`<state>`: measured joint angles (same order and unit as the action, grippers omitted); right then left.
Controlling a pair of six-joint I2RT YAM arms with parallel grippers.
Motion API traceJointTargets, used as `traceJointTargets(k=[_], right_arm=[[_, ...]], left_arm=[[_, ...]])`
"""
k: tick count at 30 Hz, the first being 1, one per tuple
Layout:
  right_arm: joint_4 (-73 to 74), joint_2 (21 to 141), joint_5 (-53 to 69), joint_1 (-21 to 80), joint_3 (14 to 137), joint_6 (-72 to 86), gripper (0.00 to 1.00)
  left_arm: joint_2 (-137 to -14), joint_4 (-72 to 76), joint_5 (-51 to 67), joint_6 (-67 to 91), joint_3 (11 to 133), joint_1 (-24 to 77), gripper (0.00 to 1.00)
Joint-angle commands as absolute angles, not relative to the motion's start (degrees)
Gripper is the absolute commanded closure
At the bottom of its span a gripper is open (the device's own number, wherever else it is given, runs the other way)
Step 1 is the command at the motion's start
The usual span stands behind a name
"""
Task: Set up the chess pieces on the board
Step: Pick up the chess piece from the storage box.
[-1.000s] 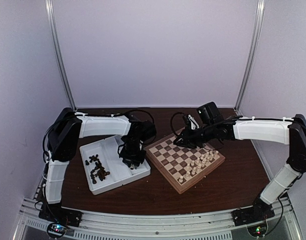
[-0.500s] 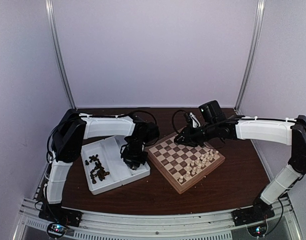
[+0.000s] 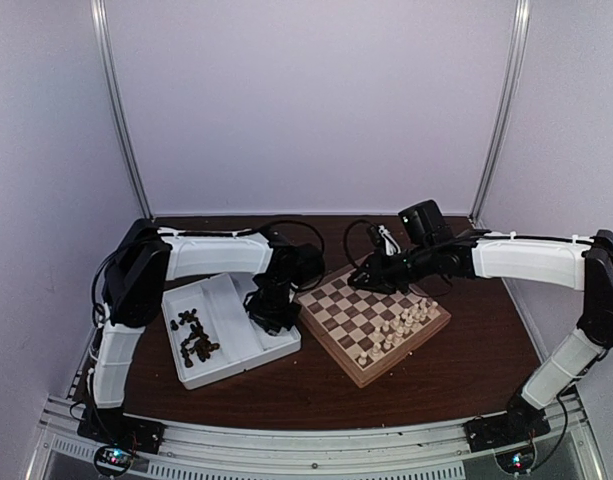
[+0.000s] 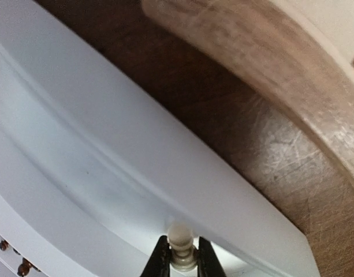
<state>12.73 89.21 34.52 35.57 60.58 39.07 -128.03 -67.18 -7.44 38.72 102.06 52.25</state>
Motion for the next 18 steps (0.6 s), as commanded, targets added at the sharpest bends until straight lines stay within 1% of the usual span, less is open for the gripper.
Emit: traceJointTargets(k=[1, 6, 11, 18], right_arm=[[13.45, 90.32, 38.15, 35.41, 63.02, 38.10, 0.76], [11.79, 92.20, 41.51, 36.94, 64.27, 39.11, 0.75], [10.30, 95.40, 43.37, 39.44, 66.84, 40.81, 0.74], [11.31, 98.08, 44.38, 41.38, 71.09, 41.95, 0.68]], left_arm=[[-120.04, -55.65, -8.85, 31.09, 96.79, 52.29, 0.99], [-112.19, -43.07, -2.98, 25.72, 86.99, 50.59, 1.00], [-106.39, -37.19, 0.91, 18.84, 82.35, 50.19, 0.99], [-100.02, -22.65, 14.54, 12.77, 73.94, 50.19, 0.97]])
